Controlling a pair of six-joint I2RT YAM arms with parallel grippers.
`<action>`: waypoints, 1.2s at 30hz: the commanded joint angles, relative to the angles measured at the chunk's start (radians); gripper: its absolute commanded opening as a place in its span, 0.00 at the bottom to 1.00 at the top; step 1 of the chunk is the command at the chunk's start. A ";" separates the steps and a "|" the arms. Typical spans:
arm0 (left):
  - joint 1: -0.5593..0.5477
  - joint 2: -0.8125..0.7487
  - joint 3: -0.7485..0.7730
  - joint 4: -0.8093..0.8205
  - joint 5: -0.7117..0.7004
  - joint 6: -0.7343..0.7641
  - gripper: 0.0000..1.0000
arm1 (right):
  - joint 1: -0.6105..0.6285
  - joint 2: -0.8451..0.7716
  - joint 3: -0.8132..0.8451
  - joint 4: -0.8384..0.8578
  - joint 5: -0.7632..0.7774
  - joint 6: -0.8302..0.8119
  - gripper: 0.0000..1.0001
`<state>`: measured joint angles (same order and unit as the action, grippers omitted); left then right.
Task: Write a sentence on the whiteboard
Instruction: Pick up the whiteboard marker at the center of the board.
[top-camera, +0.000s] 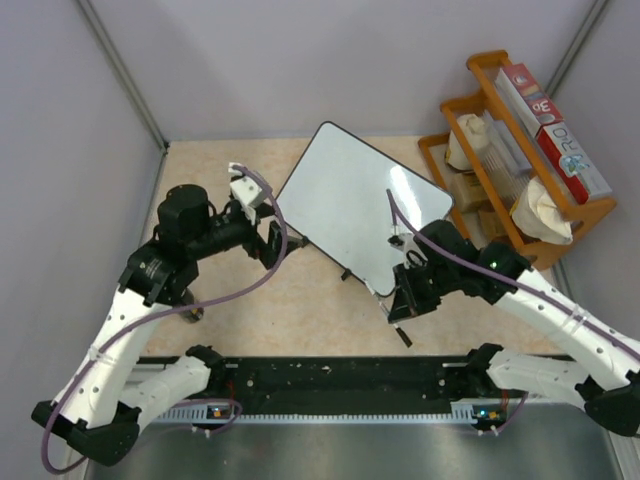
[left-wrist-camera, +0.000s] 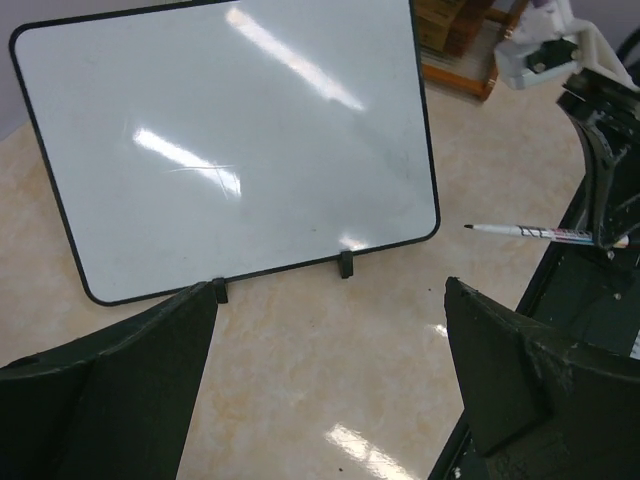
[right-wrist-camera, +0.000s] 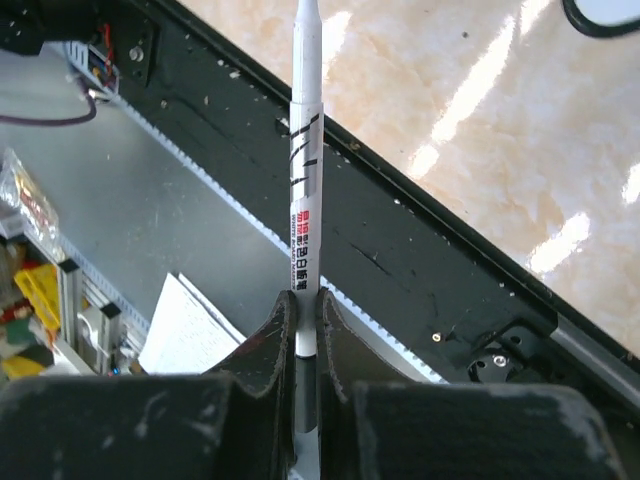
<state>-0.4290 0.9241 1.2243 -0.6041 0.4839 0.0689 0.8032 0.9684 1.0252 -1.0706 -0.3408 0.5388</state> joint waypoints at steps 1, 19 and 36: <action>-0.109 -0.045 -0.055 0.059 0.035 0.178 0.99 | 0.010 0.108 0.087 0.104 -0.098 -0.141 0.00; -0.490 -0.150 -0.381 0.331 -0.221 0.817 0.99 | -0.082 0.434 0.280 0.457 -0.504 -0.128 0.00; -0.574 0.019 -0.287 0.184 -0.392 0.991 0.45 | -0.101 0.443 0.277 0.457 -0.570 -0.140 0.00</action>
<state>-0.9955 0.9340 0.8635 -0.3603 0.1356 1.0096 0.7177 1.4170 1.2774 -0.6521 -0.8764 0.4191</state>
